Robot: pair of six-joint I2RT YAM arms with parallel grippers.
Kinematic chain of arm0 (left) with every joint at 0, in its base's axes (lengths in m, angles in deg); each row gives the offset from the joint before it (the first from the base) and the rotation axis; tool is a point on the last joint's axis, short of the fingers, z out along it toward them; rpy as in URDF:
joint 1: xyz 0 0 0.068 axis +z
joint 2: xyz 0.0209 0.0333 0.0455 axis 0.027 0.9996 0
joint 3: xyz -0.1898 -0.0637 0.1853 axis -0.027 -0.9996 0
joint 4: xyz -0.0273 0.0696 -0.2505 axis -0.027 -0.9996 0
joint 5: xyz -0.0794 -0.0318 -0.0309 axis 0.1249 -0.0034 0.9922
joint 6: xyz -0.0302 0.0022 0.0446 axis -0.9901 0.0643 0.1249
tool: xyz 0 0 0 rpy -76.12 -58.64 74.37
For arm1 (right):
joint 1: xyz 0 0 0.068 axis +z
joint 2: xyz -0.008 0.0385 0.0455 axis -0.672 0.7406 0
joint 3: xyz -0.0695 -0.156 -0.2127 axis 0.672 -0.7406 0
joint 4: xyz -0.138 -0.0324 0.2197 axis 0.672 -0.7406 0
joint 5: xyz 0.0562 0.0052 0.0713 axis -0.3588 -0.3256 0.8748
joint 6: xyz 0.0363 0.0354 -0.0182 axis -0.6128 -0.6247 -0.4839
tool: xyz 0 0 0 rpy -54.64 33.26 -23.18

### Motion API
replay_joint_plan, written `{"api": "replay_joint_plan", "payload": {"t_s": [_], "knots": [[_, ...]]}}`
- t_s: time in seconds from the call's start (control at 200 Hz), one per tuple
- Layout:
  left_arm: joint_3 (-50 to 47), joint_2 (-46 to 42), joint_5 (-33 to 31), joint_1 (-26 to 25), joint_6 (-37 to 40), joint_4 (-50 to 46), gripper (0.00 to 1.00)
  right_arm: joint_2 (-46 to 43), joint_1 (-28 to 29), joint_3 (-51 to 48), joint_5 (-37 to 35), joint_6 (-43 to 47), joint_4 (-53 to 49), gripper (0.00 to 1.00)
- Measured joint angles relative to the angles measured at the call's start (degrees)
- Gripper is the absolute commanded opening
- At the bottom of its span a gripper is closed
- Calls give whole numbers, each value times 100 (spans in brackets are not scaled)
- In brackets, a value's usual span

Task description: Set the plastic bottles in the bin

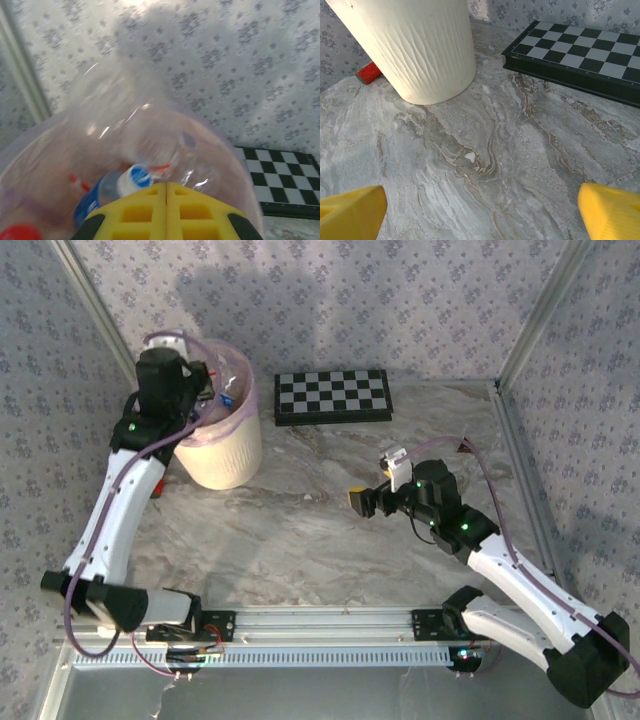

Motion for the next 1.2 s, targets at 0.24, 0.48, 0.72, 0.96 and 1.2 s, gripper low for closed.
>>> {"api": "replay_joint_plan", "payload": {"t_s": [0.24,0.48,0.72,0.96,1.2], "knots": [[-654,-153,-98,415,-291,487,6,225,33,0,2,-31,26,100],[-765,269,199,1027,-590,476,13,243,103,0,0,-44,24,100],[-872,369,450,1040,-675,63,31,243,103,0,0,-44,24,100],[-625,363,551,1043,-564,-337,44,280,103,0,-2,-42,20,100],[557,321,715,1045,-474,-800,54,293,103,2,-2,-44,20,100]]}}
